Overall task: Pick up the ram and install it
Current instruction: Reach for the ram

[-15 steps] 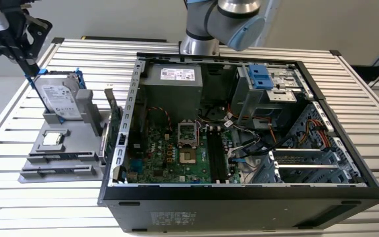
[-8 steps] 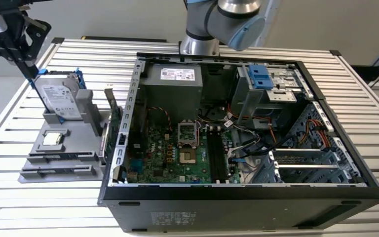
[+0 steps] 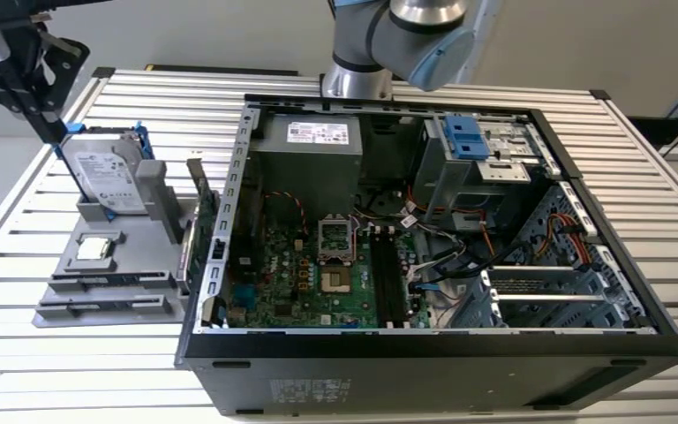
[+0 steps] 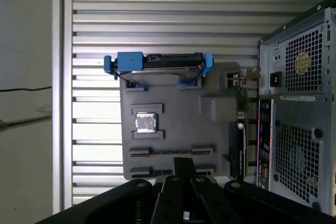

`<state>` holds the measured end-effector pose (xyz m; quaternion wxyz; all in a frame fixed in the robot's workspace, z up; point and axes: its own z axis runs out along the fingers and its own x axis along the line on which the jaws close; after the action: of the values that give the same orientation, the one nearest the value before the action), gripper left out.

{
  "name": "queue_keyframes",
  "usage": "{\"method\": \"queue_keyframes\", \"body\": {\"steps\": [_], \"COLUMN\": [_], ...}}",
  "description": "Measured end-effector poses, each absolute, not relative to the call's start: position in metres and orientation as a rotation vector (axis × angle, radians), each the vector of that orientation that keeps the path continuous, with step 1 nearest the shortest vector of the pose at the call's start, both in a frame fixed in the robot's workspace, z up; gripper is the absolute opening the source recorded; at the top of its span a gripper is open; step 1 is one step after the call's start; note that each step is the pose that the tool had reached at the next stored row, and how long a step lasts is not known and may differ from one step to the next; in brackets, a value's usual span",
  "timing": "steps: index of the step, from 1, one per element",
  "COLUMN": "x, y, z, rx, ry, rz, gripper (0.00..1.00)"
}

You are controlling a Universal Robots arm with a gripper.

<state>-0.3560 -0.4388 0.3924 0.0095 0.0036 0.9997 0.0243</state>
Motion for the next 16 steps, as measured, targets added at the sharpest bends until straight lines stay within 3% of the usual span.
{"method": "queue_keyframes", "body": {"steps": [16], "x": [-0.356], "y": [-0.450], "z": [0.392], "rx": [-0.002], "ry": [3.122], "rz": [0.076], "gripper": [0.00]}}
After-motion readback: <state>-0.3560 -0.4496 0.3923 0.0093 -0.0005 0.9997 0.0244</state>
